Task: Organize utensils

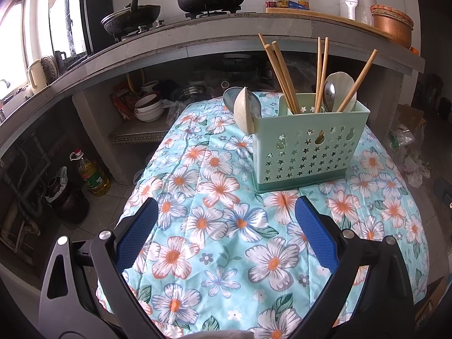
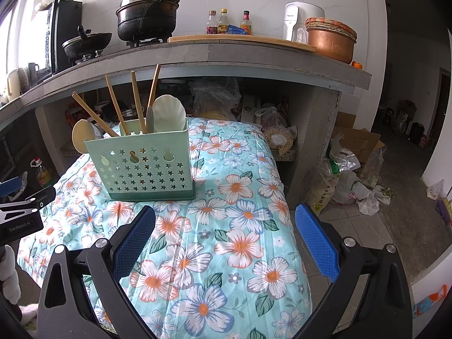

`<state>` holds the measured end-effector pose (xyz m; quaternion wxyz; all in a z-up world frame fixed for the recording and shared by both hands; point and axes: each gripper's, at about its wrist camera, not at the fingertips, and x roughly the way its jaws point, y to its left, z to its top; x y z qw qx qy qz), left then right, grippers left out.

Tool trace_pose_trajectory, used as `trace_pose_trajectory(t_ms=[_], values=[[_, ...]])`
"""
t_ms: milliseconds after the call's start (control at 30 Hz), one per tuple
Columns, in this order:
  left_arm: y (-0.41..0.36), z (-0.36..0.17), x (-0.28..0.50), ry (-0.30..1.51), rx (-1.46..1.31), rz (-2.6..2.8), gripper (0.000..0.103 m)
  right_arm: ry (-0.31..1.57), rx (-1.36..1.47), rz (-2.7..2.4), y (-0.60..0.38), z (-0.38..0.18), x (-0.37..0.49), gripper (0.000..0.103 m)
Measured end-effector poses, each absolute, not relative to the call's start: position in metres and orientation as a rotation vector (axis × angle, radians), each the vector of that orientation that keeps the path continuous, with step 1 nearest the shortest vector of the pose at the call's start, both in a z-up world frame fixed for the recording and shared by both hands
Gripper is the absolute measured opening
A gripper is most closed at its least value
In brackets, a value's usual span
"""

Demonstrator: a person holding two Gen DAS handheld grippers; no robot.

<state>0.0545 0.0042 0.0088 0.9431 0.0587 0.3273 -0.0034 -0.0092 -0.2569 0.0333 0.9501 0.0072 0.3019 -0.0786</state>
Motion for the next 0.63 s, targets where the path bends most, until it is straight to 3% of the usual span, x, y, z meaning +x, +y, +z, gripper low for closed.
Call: trace_pose_trajectory(t_ms=[633], values=[[0.0051,0.0063,0.0542,0.671,0.119,-0.007,0.094,0.614,0.015,-0.159,-0.2567,0.0331,-0.0092,0.097]])
